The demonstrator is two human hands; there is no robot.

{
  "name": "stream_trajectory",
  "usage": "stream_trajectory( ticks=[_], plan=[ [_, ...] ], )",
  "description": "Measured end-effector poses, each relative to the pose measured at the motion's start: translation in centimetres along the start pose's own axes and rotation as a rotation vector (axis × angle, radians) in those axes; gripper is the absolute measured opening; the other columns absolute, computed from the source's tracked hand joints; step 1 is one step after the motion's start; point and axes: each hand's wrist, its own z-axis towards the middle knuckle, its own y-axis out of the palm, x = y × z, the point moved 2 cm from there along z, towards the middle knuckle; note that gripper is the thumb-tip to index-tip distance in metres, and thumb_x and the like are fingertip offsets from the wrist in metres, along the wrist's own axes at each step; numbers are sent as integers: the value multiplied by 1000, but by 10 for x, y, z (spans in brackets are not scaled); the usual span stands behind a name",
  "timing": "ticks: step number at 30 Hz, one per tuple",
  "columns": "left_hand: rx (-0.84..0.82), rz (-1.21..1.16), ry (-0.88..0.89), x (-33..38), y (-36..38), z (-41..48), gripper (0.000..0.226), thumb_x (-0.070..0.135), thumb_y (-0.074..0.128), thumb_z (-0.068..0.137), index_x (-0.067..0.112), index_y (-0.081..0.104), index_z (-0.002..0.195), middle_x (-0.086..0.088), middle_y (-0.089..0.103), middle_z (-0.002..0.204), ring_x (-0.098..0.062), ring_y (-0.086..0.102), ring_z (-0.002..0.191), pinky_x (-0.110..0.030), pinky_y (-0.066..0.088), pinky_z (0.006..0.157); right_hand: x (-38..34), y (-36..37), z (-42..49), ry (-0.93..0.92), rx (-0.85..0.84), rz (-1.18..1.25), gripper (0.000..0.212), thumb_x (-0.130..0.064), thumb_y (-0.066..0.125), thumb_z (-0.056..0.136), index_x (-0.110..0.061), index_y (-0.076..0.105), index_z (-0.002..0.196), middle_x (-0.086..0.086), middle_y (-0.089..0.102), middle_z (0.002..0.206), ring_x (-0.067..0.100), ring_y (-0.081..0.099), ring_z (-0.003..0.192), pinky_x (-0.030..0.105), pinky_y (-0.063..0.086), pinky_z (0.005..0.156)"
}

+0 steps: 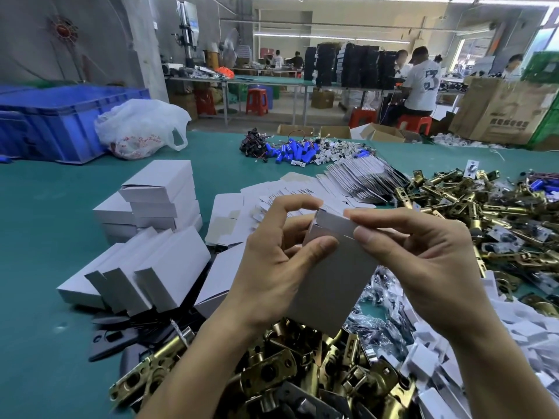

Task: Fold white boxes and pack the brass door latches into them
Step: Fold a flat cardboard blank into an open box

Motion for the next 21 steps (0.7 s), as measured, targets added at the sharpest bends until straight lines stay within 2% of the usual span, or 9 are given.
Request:
stream_trajectory(
  ticks=[5,9,13,18,21],
  plan=[
    [-5,9,11,-2,1,0,32,38,68,86,49,56,113,-2,76,105,-16,72,94,-33,57,76,-3,-1,-1,-13,18,-62,16,-15,72,75,-22,78,89,0,78,91,23,75,84,34,62,74],
    [8,-18,20,-3,1,0,33,35,69,87,48,58,115,-3,76,109,-19,73,95,-38,60,78,-2,2,-1,-43,70,-135,19,-4,75,81,-22,77,88,-2,77,88,22,74,79,30,61,71],
    [19,-26,29,-3,1,0,32,35,67,87,49,59,114,0,76,110,-23,72,96,-46,59,80,1,7,-3,-74,137,-150,17,-3,76,81,-19,75,85,0,76,87,18,73,79,27,60,69],
    [18,-15,16,-6,1,0,32,34,66,89,46,59,118,1,76,111,-25,72,95,-42,59,78,3,4,-1,-56,112,-143,13,-5,75,79,-18,73,84,4,75,90,19,72,84,35,60,77],
    [4,-32,16,-7,1,0,34,25,65,95,47,59,121,2,76,112,-20,72,97,-40,59,80,2,2,-1,-46,58,-97,11,-11,71,75,-16,73,85,1,76,95,13,73,90,26,59,80]
  ],
)
